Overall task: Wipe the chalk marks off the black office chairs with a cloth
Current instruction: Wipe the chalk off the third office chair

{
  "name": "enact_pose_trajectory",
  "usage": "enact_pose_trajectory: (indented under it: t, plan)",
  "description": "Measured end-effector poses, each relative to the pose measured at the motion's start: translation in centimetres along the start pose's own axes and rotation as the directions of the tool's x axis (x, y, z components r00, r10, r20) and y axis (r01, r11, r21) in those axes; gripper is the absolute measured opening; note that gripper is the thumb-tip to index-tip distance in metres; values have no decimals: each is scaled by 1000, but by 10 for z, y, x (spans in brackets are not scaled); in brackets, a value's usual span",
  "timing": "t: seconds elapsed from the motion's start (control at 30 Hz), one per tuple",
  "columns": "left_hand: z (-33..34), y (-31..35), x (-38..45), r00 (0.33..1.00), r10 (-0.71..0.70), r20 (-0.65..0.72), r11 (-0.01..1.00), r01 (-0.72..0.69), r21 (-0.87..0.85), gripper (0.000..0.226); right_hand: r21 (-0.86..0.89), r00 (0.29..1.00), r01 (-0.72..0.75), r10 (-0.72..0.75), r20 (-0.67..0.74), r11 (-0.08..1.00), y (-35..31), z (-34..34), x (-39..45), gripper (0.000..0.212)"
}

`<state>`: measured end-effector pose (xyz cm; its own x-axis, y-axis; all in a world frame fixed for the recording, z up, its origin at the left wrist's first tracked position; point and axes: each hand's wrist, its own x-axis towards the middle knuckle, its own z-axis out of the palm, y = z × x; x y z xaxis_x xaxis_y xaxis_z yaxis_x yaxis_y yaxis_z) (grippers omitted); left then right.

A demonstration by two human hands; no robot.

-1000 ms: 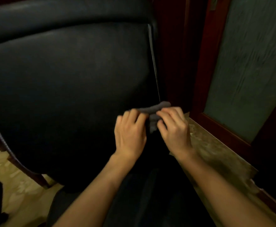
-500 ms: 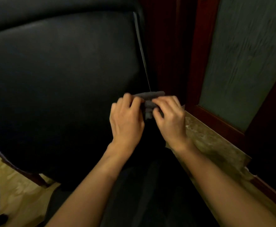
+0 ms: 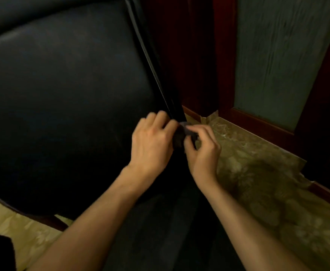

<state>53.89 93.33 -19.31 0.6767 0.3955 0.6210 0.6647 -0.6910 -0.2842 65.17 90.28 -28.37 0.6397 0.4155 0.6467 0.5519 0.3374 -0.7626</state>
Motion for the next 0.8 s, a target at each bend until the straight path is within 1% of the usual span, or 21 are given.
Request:
enact_pose_trajectory:
  t: [0.07,0.13,0.23,0.3,0.37,0.43,0.47,0.57,0.6,0.67,0.73,0.8]
  plan:
    - [-5,-4,7,1000,-16,4,1000,16,2,25,6,1000,13,-13,-18,1000,-5,7,5,21]
    - [2,-1,-8,999,-20,36,1000,20,-11,22,-15,1000,10,-10,-8,1000,1,10,-6,24]
    - [25,7,-43,991,15,135,1000,-13,-15,11,-38,996,-76,78,53,996,26,11,-36,30]
    - [33,12,-54,977,25,212,1000,-23,-12,17,-53,984,-125,131,125,991,38,12,-53,26]
    - [29,14,-53,968,35,247,999,-35,-5,18,-21,970,-195,196,145,981,37,11,-59,19]
    - [14,14,-39,977,59,206,998,-62,5,10,49,970,-230,225,89,972,24,9,-51,15]
    - [4,12,-30,984,79,162,997,-82,8,10,95,977,-211,208,45,973,14,7,-43,14]
    - [-29,4,11,994,107,21,993,-108,48,15,192,996,-57,69,-57,980,-18,-6,-2,21]
    - [-37,-1,23,995,101,-11,992,-100,70,16,202,998,-13,27,-64,979,-26,-9,13,21]
    - [-45,-7,42,996,77,-42,994,-74,80,21,183,998,30,-20,-56,983,-35,-11,36,21]
    - [-41,-6,47,997,65,-51,997,-64,33,24,160,997,28,-15,-81,987,-36,-10,43,20]
    - [-30,2,37,997,46,-65,999,-47,-20,21,151,995,5,11,-103,989,-31,-13,37,20]
